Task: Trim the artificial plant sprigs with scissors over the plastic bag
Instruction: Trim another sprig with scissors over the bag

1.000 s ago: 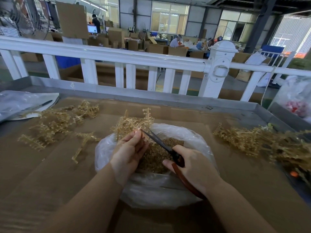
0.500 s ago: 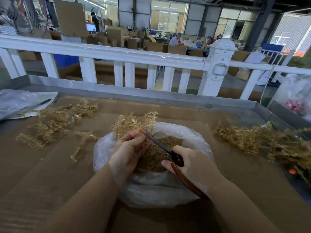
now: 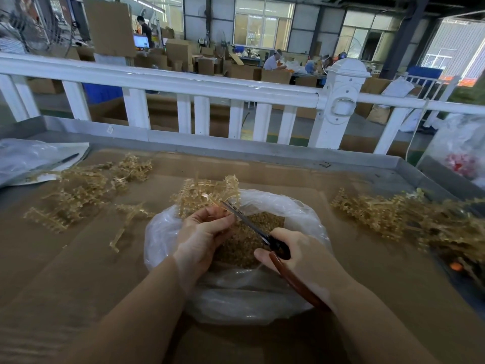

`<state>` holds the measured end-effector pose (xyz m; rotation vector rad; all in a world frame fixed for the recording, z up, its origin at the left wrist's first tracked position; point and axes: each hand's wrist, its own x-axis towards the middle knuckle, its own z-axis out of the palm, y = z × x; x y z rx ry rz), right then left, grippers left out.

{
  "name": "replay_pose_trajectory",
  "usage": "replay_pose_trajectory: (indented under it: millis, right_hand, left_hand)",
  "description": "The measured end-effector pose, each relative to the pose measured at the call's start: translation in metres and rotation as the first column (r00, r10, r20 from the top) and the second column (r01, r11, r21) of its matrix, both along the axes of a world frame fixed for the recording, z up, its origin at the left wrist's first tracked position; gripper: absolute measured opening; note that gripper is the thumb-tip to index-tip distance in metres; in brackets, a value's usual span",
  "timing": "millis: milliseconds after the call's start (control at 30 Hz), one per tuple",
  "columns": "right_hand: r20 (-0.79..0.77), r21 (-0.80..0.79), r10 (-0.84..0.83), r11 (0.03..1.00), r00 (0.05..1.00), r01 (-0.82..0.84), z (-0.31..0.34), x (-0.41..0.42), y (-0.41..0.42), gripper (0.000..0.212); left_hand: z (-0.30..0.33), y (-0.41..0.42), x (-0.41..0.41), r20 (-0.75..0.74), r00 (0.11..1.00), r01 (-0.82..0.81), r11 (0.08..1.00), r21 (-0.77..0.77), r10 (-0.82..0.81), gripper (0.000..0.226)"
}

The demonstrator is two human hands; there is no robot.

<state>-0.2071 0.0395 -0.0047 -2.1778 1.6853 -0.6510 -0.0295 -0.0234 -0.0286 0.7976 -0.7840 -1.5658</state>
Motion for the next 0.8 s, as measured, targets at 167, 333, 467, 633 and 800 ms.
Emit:
replay_pose_trajectory:
  millis: [167,333,467,633,800]
  right_hand:
    - [0.028,0.030,0.017,0.999,0.999,-0.018,0.0047,-0.0014,0.0007,0.031]
    - [0.017,0.048,0.037,0.998,0.999,-0.037,0.0084,-0.0016,0.0025,0.027]
    - [0.021,0.052,0.044,0.998,0.999,-0.045,0.0085,-0.0016,0.0036,0.026]
    - [0.032,0.061,0.037,0.997,0.999,-0.039,0.0086,-0.0039,0.0043,0.028]
    - [-0.001,0.040,0.024,0.999,1.000,-0.024,0.0050,-0.0031,0.0043,0.030]
  left_hand:
    - [0.0014,0.0018,0.0010,0.024,1.000,0.009,1.000,-0.004,-0.009,0.026]
    - [0.0024,0.0033,0.0006,0.061,0.998,0.003,1.000,-0.006,-0.003,0.025]
    - [0.0024,0.0045,0.0000,0.103,0.995,0.008,1.000,-0.030,-0.004,0.024]
    - [0.0021,0.0058,-0.0012,0.105,0.994,0.018,0.999,-0.041,-0.013,0.022]
    - [0.0032,0.0093,-0.0005,0.092,0.994,0.069,0.996,-0.062,-0.063,0.026]
